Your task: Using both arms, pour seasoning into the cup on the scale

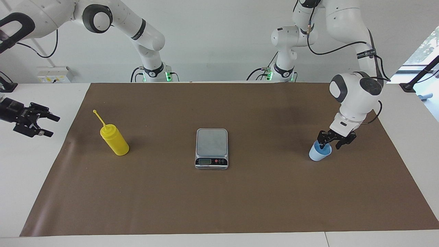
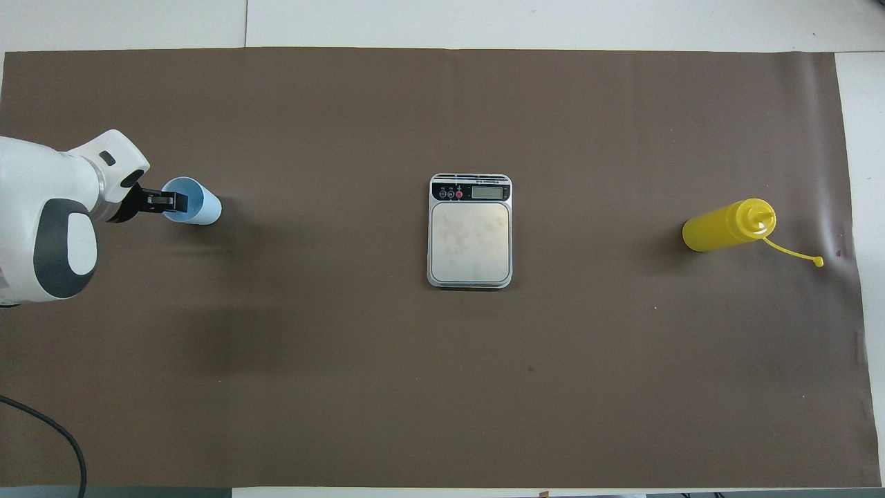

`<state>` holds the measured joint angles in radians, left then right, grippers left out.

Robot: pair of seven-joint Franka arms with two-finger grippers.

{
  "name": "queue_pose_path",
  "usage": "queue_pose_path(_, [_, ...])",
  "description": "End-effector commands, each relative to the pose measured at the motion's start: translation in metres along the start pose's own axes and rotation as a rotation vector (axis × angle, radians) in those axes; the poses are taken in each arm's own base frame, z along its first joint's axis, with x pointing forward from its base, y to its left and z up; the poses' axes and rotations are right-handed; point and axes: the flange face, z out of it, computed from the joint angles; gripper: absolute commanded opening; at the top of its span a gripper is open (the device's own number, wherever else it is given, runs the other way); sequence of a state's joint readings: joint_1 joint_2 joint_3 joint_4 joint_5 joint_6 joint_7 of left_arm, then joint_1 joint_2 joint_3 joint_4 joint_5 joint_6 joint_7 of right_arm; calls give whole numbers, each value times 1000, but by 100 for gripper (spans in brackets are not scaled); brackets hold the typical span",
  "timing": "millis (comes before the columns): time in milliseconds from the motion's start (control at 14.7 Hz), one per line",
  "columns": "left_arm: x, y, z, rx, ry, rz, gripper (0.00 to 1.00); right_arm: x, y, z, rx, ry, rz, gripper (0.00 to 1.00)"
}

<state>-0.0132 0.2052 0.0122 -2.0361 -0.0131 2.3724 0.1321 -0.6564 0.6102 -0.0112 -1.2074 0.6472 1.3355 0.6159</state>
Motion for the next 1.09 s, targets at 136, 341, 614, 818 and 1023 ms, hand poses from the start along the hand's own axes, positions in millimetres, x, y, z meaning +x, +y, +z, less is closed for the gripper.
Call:
queue_pose_path(136, [-9, 1, 14, 13, 53, -68, 0, 13, 8, 40, 43, -93, 113, 100])
queue_pose_path(341, [-1, 12, -20, 7, 65, -114, 0, 21, 18, 66, 89, -137, 163, 100])
queue_pose_path(614, [8, 104, -66, -15, -11, -144, 0, 56, 36, 107, 126, -292, 234, 100])
queue_pose_path(818, [-4, 208, -69, -34, -4, -239, 0, 55, 30, 129, 106, -333, 282, 100])
queue_pose_path(1023, [-21, 306, -72, -72, 20, -319, 0, 50, 37, 158, 63, -384, 295, 100])
